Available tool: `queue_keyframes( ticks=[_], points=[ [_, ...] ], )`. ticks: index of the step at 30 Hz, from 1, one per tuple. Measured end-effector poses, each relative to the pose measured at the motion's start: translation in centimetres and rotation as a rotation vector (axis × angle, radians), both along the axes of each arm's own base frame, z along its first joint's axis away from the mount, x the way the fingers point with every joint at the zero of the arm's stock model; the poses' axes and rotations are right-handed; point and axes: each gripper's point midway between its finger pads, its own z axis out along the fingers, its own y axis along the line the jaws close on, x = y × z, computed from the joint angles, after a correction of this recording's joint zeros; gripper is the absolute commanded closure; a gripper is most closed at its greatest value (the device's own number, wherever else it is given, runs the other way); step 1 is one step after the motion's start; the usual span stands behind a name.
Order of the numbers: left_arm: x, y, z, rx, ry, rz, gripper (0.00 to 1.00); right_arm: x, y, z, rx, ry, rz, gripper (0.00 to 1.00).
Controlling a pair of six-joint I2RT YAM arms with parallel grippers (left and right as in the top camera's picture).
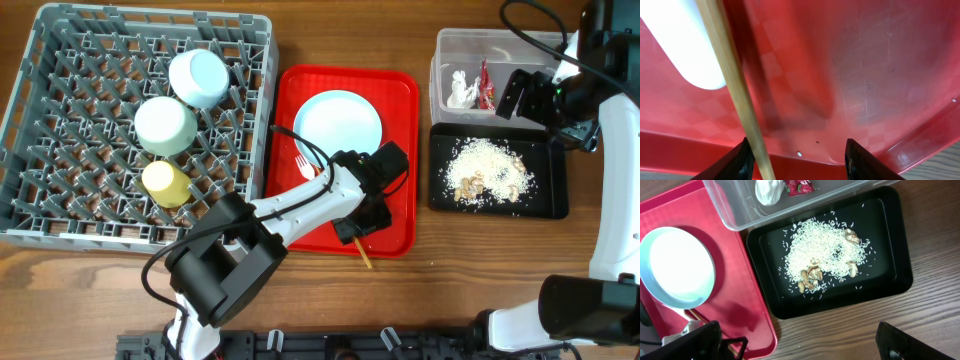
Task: Sort waste into correct bins and load items into the dishwasher rack
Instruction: 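Pinch the chopsticks with the left gripper and lift them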
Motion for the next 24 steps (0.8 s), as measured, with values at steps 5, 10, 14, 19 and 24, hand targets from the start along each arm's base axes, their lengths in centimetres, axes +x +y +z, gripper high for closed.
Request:
queue_keyframes(
  ticks=[5,10,14,19,24],
  points=[
    [0.1,0.3,-0.1,0.013,-0.005,0.001,0.43,0.0,0.0,0.0,0.000,0.000,0.000,0.00],
    [0.1,0.3,-0.1,0.015,-0.008,0.001,0.41,0.0,0.0,0.0,0.000,0.000,0.000,0.00],
    [-0.4,0.9,-1.0,0.029,0.005,0.009,0.45,0.0,0.0,0.0,0.000,0.000,0.000,0.00],
    [-0.7,1.2,-1.1,0.039,0.014,0.027,0.76,0.0,0.0,0.0,0.000,0.000,0.000,0.00],
    [-0.8,1.4,-1.2,0.042,0.017,0.028,0.91,0.0,0.0,0.0,0.000,0.000,0.000,0.00]
  ],
)
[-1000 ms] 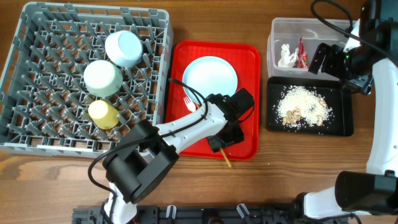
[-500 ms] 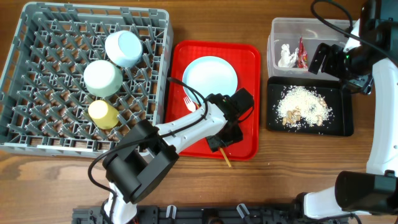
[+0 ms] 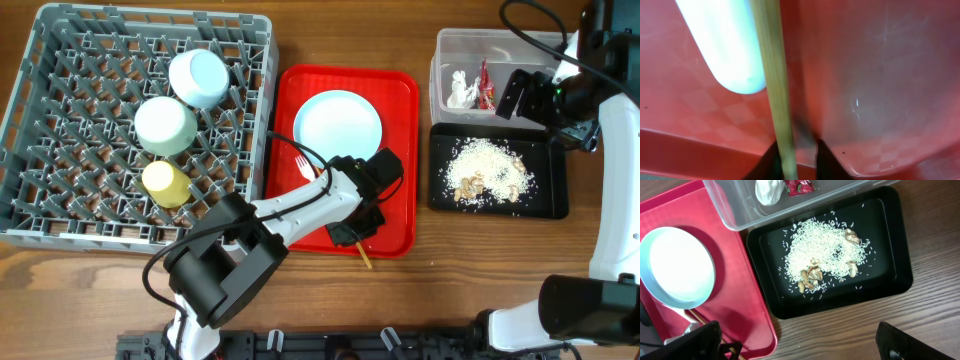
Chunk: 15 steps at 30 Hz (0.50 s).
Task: Sort waste into correct bins and load items into the dishwasher rack
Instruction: 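Pinch the chopsticks with the left gripper and lift them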
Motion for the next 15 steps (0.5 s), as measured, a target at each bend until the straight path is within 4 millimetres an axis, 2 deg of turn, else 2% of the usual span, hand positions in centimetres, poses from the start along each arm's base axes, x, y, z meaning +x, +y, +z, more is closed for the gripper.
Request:
queue_keyframes(
  ticks=[1,2,15],
  points=[
    [0.00,0.00,0.00,0.000,-0.001,-0.002,0.95,0.00,0.00,0.00,0.000,0.000,0.000,0.00],
    [0.00,0.00,0.00,0.000,0.000,0.000,0.96,0.00,0.00,0.00,0.000,0.000,0.000,0.00],
    [0.00,0.01,0.14,-0.003,-0.002,-0.001,0.96,0.00,0.00,0.00,0.000,0.000,0.000,0.00]
  ],
)
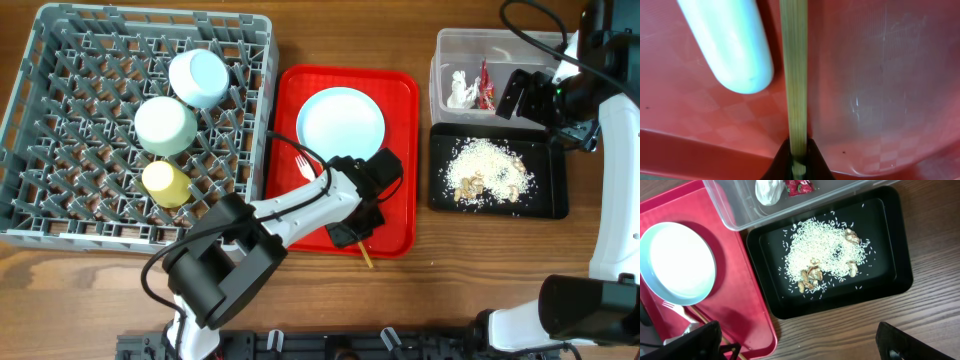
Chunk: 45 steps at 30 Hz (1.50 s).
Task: Sort waste into correct bins and load items into the dishwasher rack
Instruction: 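Pinch the chopsticks with the left gripper and lift them, then insert the chopsticks into the dish rack and release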
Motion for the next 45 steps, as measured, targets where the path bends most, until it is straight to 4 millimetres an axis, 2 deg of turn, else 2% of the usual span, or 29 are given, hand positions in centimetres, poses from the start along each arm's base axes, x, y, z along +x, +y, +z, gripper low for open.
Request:
queue_keyframes(
  ticks=[4,10,14,20,27,31,35,40,45],
  points=[
    [-0.2,0.3,0.9,-0.007,-0.006,0.000,0.96,0.0,0.0,0.0,0.000,0.000,0.000,0.00],
    [0.4,0.4,3.6,-0.037,-0.073,0.003,0.96,-0.1,0.0,0.0,0.000,0.002,0.000,0.00],
    [0.6,0.7,4.6,-0.041,-0.096,0.006,0.96,-0.2,0.0,-0.1,0.001,0.009,0.000,0.00],
    [1.0,2.3,4.9,-0.009,-0.078,0.043,0.96,-0.4,0.1,-0.1,0.002,0.015,0.000,0.00],
    [2.6,4.1,6.7,-0.009,-0.130,0.083,0.96,-0.8,0.1,-0.2,0.005,0.032,0.000,0.00],
    [3.3,6.2,8.6,0.030,-0.198,0.083,0.96,-1.1,0.2,-0.2,0.006,0.044,0.001,0.00],
    [5.1,8.9,11.0,0.055,-0.302,0.055,0.96,-1.0,0.1,-0.2,0.006,0.040,0.001,0.00],
    [8.6,14.2,14.0,0.113,-0.450,0.000,0.96,-0.8,0.1,-0.2,0.005,0.035,0.001,0.00],
    [11.5,20.3,15.3,0.214,-0.524,-0.124,0.96,-0.8,0.1,-0.2,0.005,0.033,0.001,0.00]
  ],
)
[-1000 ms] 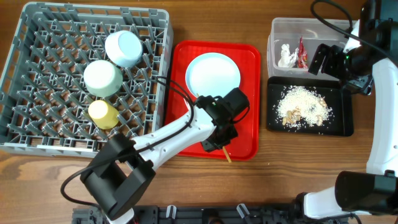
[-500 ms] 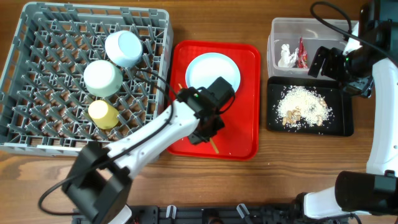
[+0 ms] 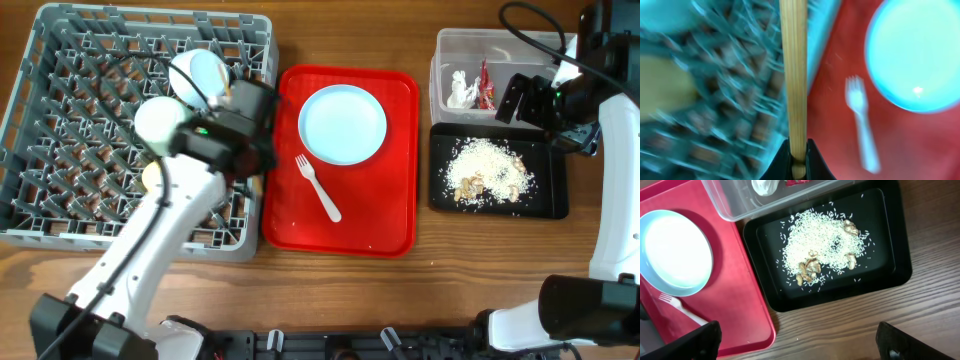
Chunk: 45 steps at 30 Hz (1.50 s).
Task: Sort waste into correct bins and load items into the dishwasher rack
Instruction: 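Insert the chopsticks into the dish rack and release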
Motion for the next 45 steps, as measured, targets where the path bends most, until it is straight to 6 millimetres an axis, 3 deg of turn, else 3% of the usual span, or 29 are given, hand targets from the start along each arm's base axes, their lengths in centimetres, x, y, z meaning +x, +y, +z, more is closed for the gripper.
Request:
queue_keyframes(
  ticks=[5,9,18,26,29,31,38,40,45],
  points=[
    [2.1,5.2,0.3,0.105,-0.021,-0.096,0.96,0.0,0.0,0.0,0.001,-0.001,0.000,0.00],
    [3.4,6.7,0.0,0.136,-0.030,-0.167,0.96,0.0,0.0,0.0,0.001,-0.001,0.000,0.00],
    [4.2,4.4,-1.7,0.079,-0.005,-0.375,0.96,0.0,0.0,0.0,0.001,-0.002,0.000,0.00],
    [4.2,2.9,-5.0,0.002,0.081,-0.439,0.95,0.1,0.0,0.0,0.000,-0.004,0.000,0.00],
    [4.1,2.6,-5.8,-0.011,0.104,-0.452,0.76,0.1,0.0,0.0,0.000,-0.004,0.000,0.01],
    [4.1,2.4,-6.2,-0.022,0.114,-0.454,0.58,0.1,0.0,0.0,0.000,-0.004,0.000,0.00],
    [4.3,2.5,-6.1,-0.017,0.105,-0.459,0.52,0.1,0.0,0.0,0.000,-0.004,0.000,0.00],
    [4.3,2.4,-5.7,-0.016,0.095,-0.460,0.41,0.1,0.0,0.0,0.000,-0.004,0.000,0.00],
    [5.5,1.9,-2.3,-0.026,-0.015,-0.442,0.29,0.1,0.0,0.0,0.000,-0.004,0.000,0.00]
  ],
)
